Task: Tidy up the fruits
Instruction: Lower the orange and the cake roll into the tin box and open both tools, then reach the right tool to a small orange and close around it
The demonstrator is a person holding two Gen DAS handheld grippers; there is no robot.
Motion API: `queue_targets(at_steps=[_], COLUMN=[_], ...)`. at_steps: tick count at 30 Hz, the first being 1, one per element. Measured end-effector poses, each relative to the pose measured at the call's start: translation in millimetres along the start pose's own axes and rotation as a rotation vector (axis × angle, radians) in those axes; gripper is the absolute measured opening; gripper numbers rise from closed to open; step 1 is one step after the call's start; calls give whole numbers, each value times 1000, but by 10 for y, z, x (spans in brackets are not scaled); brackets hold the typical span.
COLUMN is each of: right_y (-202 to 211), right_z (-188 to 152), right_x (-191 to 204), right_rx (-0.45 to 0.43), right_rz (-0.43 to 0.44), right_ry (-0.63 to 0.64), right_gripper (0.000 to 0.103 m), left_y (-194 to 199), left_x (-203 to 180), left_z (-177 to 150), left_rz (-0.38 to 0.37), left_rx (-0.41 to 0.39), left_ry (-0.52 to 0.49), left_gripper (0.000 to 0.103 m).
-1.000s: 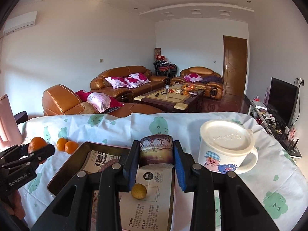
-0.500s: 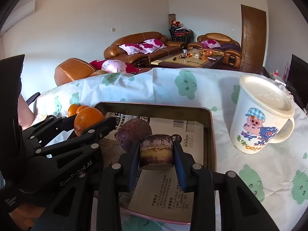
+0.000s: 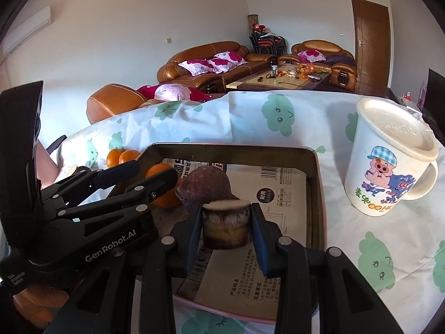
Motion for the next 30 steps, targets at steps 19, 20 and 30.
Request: queue_targets(at_steps=[19, 20, 30], right_y=[198, 207, -69], right_z=[30, 31, 314], right_x=[157, 203, 1020], right_rx=[-177, -185, -127], right_rz=[-57, -58, 11], right_ry=[86, 103, 242], right_gripper=[65, 65, 65], left_y=[671, 692, 865], left_x=[1103, 1190, 1846], left_z=[-246, -274, -385], left_rz=[221, 236, 365], left_rx=[-81, -78, -99], left_ry=[84, 89, 157], left_gripper=[103, 103, 103])
Point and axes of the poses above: each gripper's, at about its wrist camera, not at the fingertips, and y roughly against the way its jaws point, x to its left, z to its top, the point moved 4 cm from there along -y, roughly the way its jaws point, and after that the axes turned 3 degrees about -z, right-handed, at the moved point
